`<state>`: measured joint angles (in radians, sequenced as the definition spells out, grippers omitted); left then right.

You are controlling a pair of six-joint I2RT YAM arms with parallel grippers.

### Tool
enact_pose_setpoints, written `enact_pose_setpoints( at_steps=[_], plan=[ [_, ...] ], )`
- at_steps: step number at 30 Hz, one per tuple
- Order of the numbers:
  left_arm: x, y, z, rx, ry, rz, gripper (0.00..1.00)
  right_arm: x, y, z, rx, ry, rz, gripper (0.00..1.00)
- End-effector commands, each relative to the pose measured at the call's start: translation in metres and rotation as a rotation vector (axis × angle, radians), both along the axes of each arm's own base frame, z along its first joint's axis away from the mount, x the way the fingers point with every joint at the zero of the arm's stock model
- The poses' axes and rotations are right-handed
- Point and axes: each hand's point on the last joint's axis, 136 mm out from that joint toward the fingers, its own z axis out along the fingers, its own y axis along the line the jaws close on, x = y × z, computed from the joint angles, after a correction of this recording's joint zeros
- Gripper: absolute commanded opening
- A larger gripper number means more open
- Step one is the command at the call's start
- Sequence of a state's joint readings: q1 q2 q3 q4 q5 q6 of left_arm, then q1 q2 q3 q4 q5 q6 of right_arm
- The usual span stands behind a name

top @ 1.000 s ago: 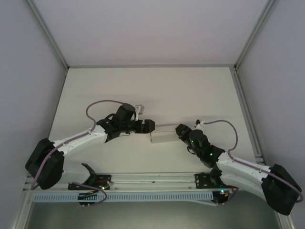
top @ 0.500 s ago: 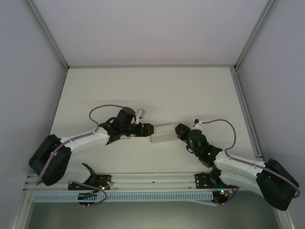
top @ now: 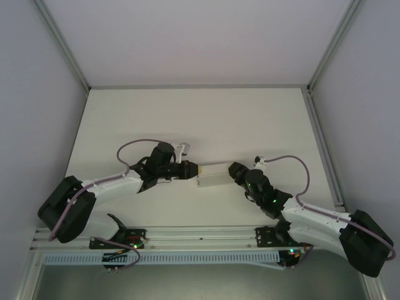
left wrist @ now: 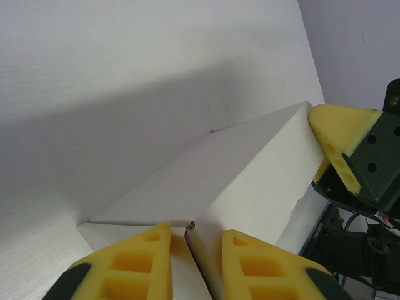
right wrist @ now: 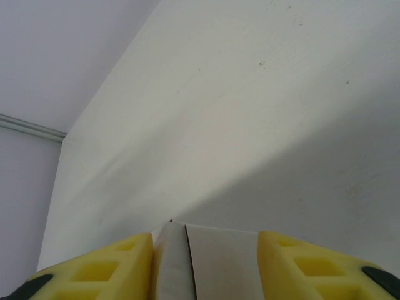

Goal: Assemble paper box

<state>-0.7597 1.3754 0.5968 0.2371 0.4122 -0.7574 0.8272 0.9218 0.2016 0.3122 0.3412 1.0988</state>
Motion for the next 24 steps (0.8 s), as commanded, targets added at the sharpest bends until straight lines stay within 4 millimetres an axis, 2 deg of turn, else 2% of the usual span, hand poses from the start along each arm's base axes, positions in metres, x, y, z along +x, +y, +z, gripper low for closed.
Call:
enact_pose_setpoints(
  at_steps=[1, 6, 10, 14, 16, 19, 24],
  plan=[
    [-0.034, 0.039, -0.079, 0.228, 0.193, 0.008, 0.1, -0.045, -0.038, -0.079, -0.293, 0.246, 0.062, 0.49],
    [-0.035, 0.047, -0.092, 0.272, 0.212, 0.025, 0.05, -0.031, -0.025, -0.037, -0.246, 0.177, 0.078, 0.56],
    [-0.033, 0.048, -0.094, 0.291, 0.205, 0.025, 0.0, -0.014, -0.032, 0.003, -0.215, 0.098, 0.014, 0.57],
    [-0.03, 0.053, -0.096, 0.322, 0.195, 0.042, 0.0, -0.007, -0.032, 0.028, -0.164, 0.058, 0.03, 0.56],
    [-0.03, 0.054, -0.095, 0.323, 0.192, 0.045, 0.0, -0.01, -0.024, 0.029, -0.134, 0.054, 0.081, 0.56],
    [-0.03, 0.054, -0.095, 0.323, 0.191, 0.047, 0.0, -0.017, -0.018, 0.018, -0.103, 0.086, 0.131, 0.52],
    [-0.029, 0.053, -0.095, 0.323, 0.189, 0.044, 0.0, -0.028, -0.024, -0.014, -0.101, 0.158, 0.127, 0.44]
  ],
)
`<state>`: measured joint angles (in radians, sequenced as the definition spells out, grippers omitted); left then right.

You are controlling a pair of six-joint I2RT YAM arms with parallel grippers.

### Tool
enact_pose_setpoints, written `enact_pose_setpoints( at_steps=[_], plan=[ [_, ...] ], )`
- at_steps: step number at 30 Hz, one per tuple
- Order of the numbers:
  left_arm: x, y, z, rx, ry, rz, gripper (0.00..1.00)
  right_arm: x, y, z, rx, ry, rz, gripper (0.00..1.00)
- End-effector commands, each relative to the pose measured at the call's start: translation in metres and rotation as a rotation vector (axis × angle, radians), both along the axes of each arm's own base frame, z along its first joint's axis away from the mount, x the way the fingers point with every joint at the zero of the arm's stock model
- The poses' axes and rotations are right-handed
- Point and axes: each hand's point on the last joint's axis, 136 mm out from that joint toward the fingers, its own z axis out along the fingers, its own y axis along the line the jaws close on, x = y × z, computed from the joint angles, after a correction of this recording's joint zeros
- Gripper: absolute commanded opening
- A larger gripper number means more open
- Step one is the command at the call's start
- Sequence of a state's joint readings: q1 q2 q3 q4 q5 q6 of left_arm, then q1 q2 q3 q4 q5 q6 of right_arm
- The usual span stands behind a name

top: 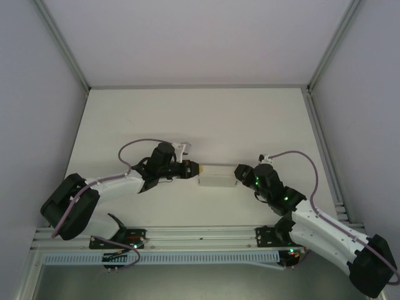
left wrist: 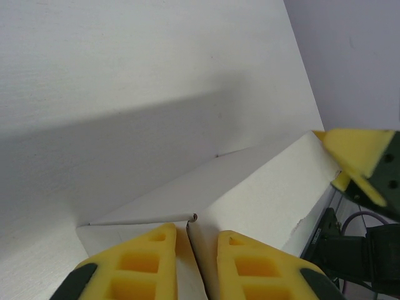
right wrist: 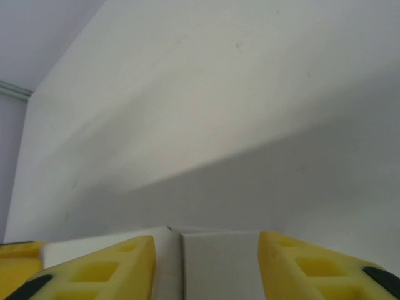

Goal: Assemble paper box

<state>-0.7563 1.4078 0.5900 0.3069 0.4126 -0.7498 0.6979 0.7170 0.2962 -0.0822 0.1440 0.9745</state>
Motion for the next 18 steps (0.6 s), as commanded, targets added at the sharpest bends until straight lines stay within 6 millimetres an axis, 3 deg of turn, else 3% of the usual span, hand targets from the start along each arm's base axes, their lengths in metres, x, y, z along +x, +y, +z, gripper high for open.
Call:
enact_pose_setpoints(
  at_steps=[1, 6, 11, 18],
  plan=[
    [-0.035, 0.057, -0.093, 0.342, 0.213, 0.046, 0.0, -0.014, -0.005, -0.032, -0.015, 0.082, 0.018, 0.44],
    [-0.035, 0.057, -0.096, 0.343, 0.219, 0.047, 0.0, -0.028, -0.013, -0.071, -0.001, 0.148, -0.001, 0.35],
    [-0.036, 0.056, -0.101, 0.349, 0.228, 0.034, 0.0, -0.049, -0.013, -0.104, -0.047, 0.166, 0.116, 0.27],
    [-0.039, 0.051, -0.103, 0.303, 0.214, 0.009, 0.0, -0.052, -0.013, -0.109, -0.121, 0.074, 0.208, 0.18]
  ],
)
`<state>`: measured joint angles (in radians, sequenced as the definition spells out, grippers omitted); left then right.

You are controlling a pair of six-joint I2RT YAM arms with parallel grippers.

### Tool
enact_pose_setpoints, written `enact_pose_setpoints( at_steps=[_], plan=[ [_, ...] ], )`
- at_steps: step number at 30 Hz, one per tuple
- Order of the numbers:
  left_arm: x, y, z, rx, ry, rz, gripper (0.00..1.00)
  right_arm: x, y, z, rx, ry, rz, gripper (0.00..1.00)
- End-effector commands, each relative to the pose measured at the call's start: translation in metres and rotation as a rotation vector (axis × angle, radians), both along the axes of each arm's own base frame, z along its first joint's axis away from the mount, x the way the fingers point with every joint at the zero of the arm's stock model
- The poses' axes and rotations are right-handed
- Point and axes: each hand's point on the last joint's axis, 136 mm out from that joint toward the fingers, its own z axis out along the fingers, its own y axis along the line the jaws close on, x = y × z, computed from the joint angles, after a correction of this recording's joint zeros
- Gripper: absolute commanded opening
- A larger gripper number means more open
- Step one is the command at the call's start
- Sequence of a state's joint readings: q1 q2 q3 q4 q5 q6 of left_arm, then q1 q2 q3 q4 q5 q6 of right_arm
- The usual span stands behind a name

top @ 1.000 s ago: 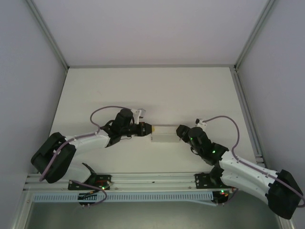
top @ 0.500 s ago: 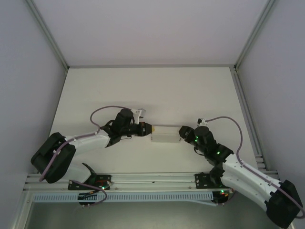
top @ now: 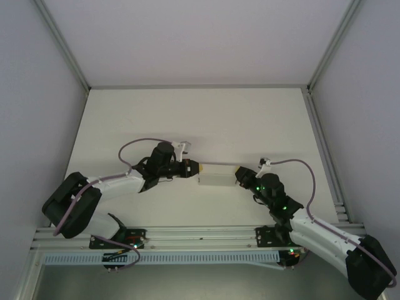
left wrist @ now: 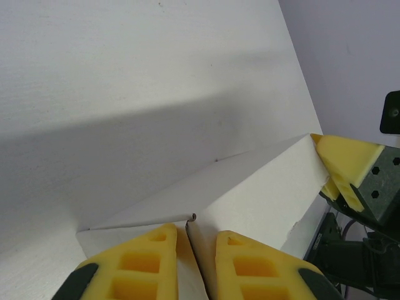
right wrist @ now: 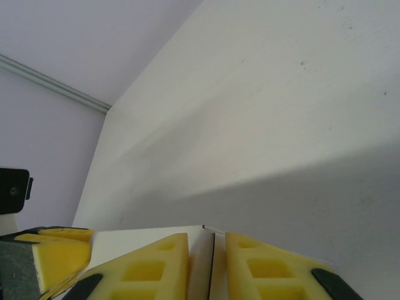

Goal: Assemble paper box

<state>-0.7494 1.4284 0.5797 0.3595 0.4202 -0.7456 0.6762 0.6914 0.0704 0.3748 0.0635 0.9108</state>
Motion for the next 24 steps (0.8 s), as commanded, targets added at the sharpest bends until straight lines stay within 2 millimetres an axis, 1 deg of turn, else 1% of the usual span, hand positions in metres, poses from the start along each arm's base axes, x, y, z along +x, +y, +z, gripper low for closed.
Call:
enact_pose_setpoints(
  at_steps=[1, 3, 4, 6, 7, 9, 10, 12, 15, 18, 20, 21, 24],
  plan=[
    [-0.043, 0.052, -0.102, 0.316, 0.223, 0.006, 0.0, -0.056, -0.022, -0.109, -0.299, 0.236, 0.142, 0.18],
    [-0.044, 0.053, -0.104, 0.307, 0.217, 0.003, 0.0, -0.055, -0.021, -0.108, -0.333, 0.204, 0.143, 0.14],
    [-0.044, 0.054, -0.106, 0.309, 0.211, 0.001, 0.0, -0.056, -0.018, -0.106, -0.346, 0.18, 0.167, 0.11],
    [-0.045, 0.054, -0.108, 0.309, 0.203, -0.013, 0.0, -0.056, -0.02, -0.108, -0.385, 0.161, 0.154, 0.07],
    [-0.045, 0.054, -0.109, 0.314, 0.202, -0.015, 0.0, -0.058, -0.015, -0.107, -0.397, 0.142, 0.184, 0.06],
    [-0.045, 0.054, -0.109, 0.316, 0.193, -0.021, 0.0, -0.058, -0.016, -0.11, -0.422, 0.147, 0.179, 0.04],
    [-0.045, 0.054, -0.11, 0.316, 0.196, -0.021, 0.0, -0.059, -0.014, -0.11, -0.431, 0.141, 0.196, 0.03],
    [-0.046, 0.054, -0.111, 0.321, 0.199, -0.025, 0.0, -0.058, -0.016, -0.114, -0.469, 0.157, 0.184, 0.0],
    [-0.047, 0.055, -0.114, 0.326, 0.205, -0.027, 0.0, -0.058, -0.016, -0.121, -0.525, 0.187, 0.184, 0.0],
    [-0.047, 0.055, -0.11, 0.326, 0.195, -0.032, 0.0, -0.059, -0.011, -0.125, -0.58, 0.224, 0.225, 0.0],
    [-0.044, 0.053, -0.105, 0.319, 0.177, -0.034, 0.0, -0.055, -0.01, -0.12, -0.616, 0.234, 0.218, 0.0],
    [-0.042, 0.052, -0.102, 0.318, 0.168, -0.036, 0.0, -0.052, -0.008, -0.114, -0.621, 0.218, 0.221, 0.0],
    [-0.036, 0.046, -0.092, 0.32, 0.15, -0.047, 0.0, -0.04, -0.006, -0.085, -0.59, 0.16, 0.17, 0.0]
  ],
)
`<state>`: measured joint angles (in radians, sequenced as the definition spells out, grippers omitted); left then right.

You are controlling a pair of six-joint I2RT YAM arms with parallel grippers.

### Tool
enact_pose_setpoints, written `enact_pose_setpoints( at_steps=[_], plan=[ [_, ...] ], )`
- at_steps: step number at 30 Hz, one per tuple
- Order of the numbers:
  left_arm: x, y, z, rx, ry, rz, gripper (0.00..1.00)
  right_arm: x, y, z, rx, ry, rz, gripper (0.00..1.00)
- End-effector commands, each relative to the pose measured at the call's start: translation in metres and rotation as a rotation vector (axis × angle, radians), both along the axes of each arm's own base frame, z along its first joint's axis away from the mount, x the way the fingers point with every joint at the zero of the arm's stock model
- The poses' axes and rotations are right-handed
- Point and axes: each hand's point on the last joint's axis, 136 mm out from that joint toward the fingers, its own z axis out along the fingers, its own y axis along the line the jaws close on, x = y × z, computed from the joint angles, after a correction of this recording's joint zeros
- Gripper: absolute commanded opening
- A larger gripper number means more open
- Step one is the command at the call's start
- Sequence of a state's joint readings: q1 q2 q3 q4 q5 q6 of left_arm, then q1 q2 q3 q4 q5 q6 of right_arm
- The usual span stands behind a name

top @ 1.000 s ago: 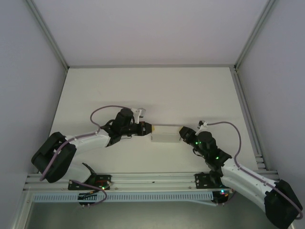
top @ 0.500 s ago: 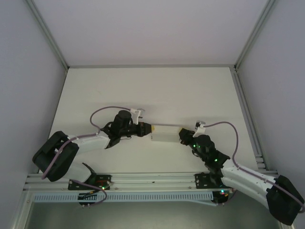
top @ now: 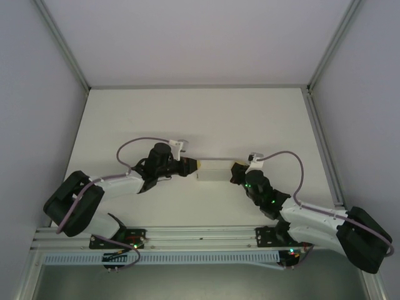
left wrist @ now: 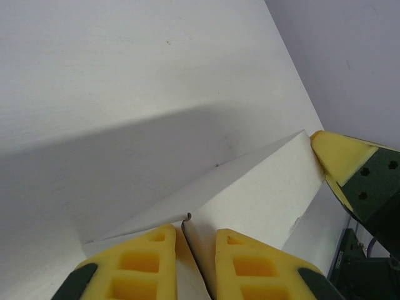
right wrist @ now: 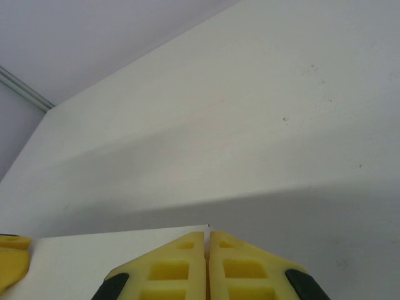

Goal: Assemble paper box

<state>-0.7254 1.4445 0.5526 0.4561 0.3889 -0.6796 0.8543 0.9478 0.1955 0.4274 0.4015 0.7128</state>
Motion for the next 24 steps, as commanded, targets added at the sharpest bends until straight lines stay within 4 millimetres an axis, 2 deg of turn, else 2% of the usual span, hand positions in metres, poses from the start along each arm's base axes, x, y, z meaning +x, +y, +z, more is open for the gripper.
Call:
enact_pose_setpoints(
  at_steps=[1, 2, 3, 6, 8, 10, 12, 14, 15, 16, 19, 21, 24],
  plan=[
    [-0.049, 0.038, -0.09, 0.324, 0.249, -0.056, 0.0, -0.056, -0.018, -0.078, -0.274, 0.294, 0.157, 0.0],
    [-0.046, 0.034, -0.084, 0.32, 0.239, -0.062, 0.07, -0.052, -0.016, -0.064, -0.249, 0.266, 0.15, 0.03],
    [-0.043, 0.032, -0.079, 0.318, 0.228, -0.068, 0.19, -0.05, -0.013, -0.052, -0.227, 0.237, 0.158, 0.11],
    [-0.031, 0.022, -0.058, 0.306, 0.185, -0.073, 0.27, -0.042, -0.016, -0.023, -0.161, 0.179, 0.099, 0.42],
    [-0.021, 0.015, -0.041, 0.306, 0.143, -0.083, 0.4, -0.035, -0.022, -0.008, -0.151, 0.148, 0.055, 0.62],
    [-0.007, 0.012, -0.023, 0.309, 0.095, -0.058, 0.51, -0.028, -0.025, 0.008, -0.155, 0.117, 0.031, 0.73],
    [0.005, 0.006, 0.001, 0.29, 0.042, -0.053, 0.65, -0.02, -0.026, 0.03, -0.159, 0.091, 0.02, 0.79],
    [0.014, -0.002, 0.028, 0.262, -0.011, -0.058, 0.68, -0.013, -0.027, 0.056, -0.163, 0.061, 0.018, 0.88],
    [0.018, -0.004, 0.04, 0.252, -0.034, -0.054, 0.76, -0.01, -0.026, 0.067, -0.166, 0.047, 0.024, 0.95],
    [0.024, -0.003, 0.053, 0.247, -0.06, -0.04, 0.99, -0.007, -0.023, 0.079, -0.175, 0.029, 0.05, 1.0],
    [0.044, 0.015, 0.073, 0.303, -0.111, 0.064, 1.0, -0.011, 0.002, 0.092, -0.27, -0.003, 0.27, 1.0],
    [0.06, 0.039, 0.08, 0.337, -0.13, 0.158, 1.0, -0.037, 0.03, 0.083, -0.402, -0.003, 0.59, 1.0],
    [0.077, 0.083, 0.082, 0.334, -0.115, 0.292, 1.0, -0.065, 0.05, 0.069, -0.568, -0.023, 0.925, 1.0]
  ],
)
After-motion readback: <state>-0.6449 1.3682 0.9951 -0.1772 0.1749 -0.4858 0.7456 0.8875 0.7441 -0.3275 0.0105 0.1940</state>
